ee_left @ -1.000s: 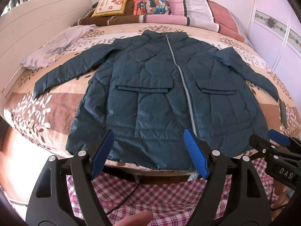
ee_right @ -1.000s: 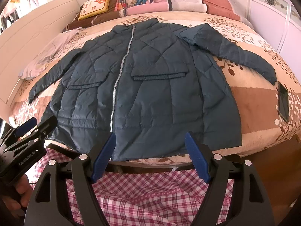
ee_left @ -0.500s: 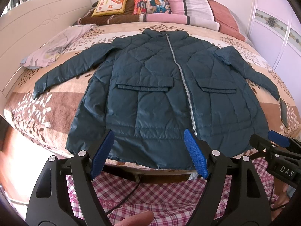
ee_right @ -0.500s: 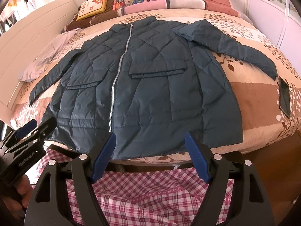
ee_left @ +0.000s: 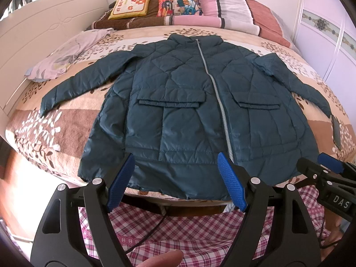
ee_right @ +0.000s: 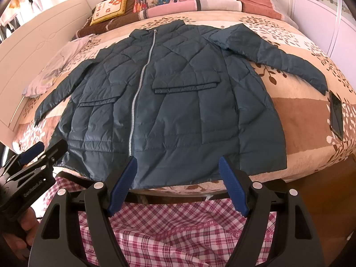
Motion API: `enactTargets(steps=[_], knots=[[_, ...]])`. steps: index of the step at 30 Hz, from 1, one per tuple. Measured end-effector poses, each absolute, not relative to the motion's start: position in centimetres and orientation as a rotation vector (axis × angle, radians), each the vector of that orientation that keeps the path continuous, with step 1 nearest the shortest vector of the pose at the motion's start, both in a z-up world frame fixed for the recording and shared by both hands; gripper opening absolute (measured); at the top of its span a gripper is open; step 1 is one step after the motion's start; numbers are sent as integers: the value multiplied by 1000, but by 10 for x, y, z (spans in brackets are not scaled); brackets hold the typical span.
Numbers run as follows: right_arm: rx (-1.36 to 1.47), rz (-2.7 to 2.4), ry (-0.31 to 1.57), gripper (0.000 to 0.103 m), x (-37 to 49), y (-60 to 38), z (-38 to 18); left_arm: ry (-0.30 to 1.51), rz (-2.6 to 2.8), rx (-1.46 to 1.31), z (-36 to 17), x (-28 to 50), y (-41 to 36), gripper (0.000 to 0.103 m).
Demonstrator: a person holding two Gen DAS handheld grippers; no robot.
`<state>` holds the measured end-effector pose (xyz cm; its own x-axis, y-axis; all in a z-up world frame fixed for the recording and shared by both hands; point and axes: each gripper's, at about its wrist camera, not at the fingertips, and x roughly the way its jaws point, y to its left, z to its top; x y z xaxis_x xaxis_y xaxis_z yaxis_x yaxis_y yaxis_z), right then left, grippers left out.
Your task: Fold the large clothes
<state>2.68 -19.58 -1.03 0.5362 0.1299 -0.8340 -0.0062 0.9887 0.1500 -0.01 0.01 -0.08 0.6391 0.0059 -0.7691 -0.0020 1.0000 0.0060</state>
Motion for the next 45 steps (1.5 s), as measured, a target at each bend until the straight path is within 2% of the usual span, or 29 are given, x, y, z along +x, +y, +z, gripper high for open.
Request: enactTargets(steps=[45], knots=[[178, 82, 1011, 75, 31, -204, -15, 901, 6, 13, -10, -20, 14, 76]])
